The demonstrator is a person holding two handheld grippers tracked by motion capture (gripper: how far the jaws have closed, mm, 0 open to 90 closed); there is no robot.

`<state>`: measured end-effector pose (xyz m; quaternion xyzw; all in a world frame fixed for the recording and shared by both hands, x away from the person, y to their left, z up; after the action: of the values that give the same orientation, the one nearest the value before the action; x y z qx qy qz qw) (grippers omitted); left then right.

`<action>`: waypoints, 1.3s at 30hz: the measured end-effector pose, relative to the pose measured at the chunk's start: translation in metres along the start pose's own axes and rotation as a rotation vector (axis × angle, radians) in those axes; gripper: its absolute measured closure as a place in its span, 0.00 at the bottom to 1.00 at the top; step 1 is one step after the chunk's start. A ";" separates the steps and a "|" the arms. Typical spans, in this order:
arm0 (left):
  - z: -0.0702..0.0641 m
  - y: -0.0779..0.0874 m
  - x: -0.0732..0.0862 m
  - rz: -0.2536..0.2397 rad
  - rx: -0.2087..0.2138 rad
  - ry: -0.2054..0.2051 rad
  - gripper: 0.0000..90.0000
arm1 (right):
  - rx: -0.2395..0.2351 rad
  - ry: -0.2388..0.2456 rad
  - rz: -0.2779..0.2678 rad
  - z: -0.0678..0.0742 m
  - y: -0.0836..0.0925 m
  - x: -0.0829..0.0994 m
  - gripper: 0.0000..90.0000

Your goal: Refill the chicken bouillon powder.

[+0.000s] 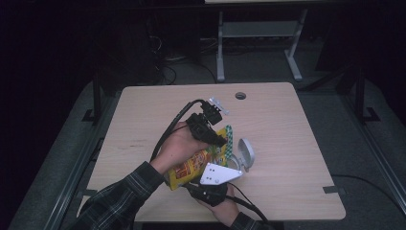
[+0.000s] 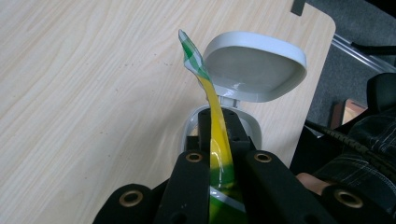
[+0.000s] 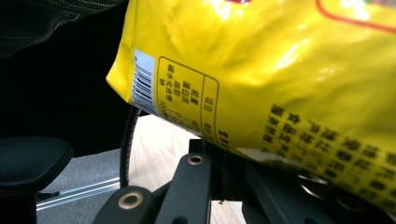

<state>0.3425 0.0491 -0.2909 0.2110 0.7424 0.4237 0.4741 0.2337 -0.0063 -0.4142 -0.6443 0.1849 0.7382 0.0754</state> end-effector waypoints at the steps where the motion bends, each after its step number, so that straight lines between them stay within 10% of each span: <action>1: 0.000 0.000 0.000 0.002 0.000 0.004 1.00 | -0.001 -0.001 -0.001 0.001 0.000 0.000 1.00; 39: 0.002 0.000 0.001 0.011 -0.002 0.018 1.00 | -0.002 -0.001 0.002 0.002 -0.001 -0.001 1.00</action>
<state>0.3442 0.0508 -0.2920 0.2108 0.7450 0.4291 0.4653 0.2328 -0.0043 -0.4134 -0.6439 0.1847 0.7388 0.0741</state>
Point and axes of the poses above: each handheld gripper's, and its own axes: y roughly backward along the jaws, x roughly out of its underside, z roughly to its left, the point moved 1 cm from there along -y, roughly forward along the jaws, and after that the axes turned 1 degree about x, right-handed, at the moved point
